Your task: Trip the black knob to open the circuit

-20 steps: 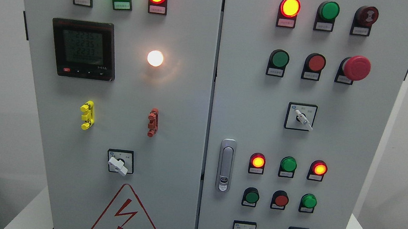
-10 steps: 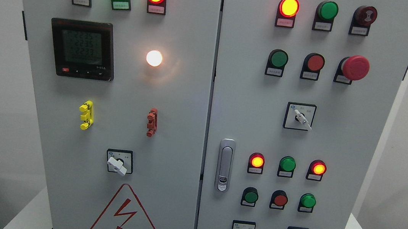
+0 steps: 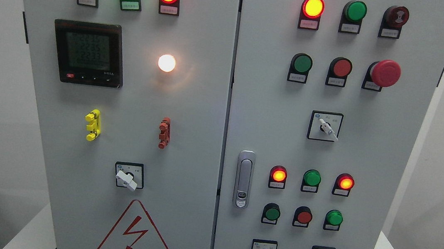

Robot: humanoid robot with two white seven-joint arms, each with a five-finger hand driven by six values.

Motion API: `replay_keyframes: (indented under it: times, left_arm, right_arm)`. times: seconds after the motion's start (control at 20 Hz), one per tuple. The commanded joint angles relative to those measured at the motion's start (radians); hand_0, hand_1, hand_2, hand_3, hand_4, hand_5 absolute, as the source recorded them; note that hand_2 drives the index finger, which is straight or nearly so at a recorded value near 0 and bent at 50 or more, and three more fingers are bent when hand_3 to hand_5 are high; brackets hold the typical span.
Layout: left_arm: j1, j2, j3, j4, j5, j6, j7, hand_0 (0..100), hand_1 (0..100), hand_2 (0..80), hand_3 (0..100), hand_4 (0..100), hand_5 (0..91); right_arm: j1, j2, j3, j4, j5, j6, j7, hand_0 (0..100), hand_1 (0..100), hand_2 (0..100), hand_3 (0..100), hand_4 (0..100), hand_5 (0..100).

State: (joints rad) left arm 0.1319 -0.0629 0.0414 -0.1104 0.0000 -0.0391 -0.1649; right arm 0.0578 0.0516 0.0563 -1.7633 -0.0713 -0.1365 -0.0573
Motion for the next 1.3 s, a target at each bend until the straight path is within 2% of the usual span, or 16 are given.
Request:
replay_keyframes:
  times: [0.0, 1.25]
  left_arm:
    - [0.000, 0.000, 0.000, 0.000, -0.023, 0.001, 0.001, 12, 39, 0.0, 0, 0, 0.0]
    - [0.000, 0.000, 0.000, 0.000, -0.023, -0.001, 0.001, 12, 39, 0.0, 0, 0, 0.0]
  right_arm:
    - [-0.001, 0.001, 0.013, -0.001, -0.001, -0.002, -0.004, 0, 0, 0, 100, 100, 100]
    - [-0.001, 0.001, 0.031, -0.007, -0.001, -0.003, -0.006, 0, 0, 0, 100, 100, 100]
